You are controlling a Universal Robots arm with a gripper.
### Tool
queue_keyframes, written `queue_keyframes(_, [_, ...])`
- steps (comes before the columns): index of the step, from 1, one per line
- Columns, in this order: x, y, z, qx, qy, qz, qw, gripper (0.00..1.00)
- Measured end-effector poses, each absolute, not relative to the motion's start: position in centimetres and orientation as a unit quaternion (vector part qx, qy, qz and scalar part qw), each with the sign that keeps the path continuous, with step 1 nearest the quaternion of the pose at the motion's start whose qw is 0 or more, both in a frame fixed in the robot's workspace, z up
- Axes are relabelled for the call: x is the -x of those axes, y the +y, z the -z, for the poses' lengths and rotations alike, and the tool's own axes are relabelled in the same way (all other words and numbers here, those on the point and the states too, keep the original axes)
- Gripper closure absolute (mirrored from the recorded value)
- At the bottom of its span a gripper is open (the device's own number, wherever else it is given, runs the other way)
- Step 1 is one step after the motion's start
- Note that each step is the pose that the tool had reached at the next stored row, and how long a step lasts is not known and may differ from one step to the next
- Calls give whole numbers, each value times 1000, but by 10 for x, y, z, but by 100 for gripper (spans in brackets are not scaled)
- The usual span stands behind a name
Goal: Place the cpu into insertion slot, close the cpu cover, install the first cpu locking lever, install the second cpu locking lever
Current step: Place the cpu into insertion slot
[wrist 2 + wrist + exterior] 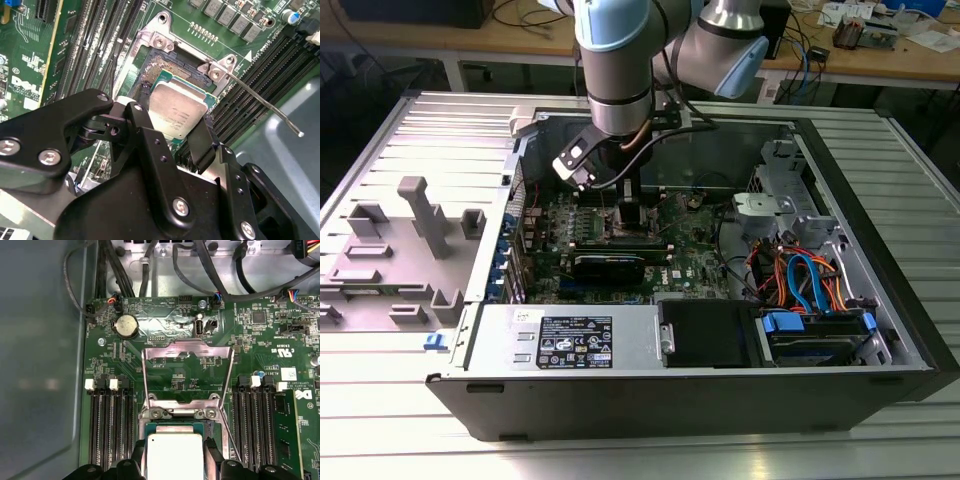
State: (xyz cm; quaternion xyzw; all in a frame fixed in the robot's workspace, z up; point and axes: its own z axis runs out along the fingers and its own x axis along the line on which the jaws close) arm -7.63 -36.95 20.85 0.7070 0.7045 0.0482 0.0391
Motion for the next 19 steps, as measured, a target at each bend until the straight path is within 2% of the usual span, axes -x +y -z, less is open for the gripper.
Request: queue_keyframes(19, [80, -373, -203, -706, 705, -48, 40, 45])
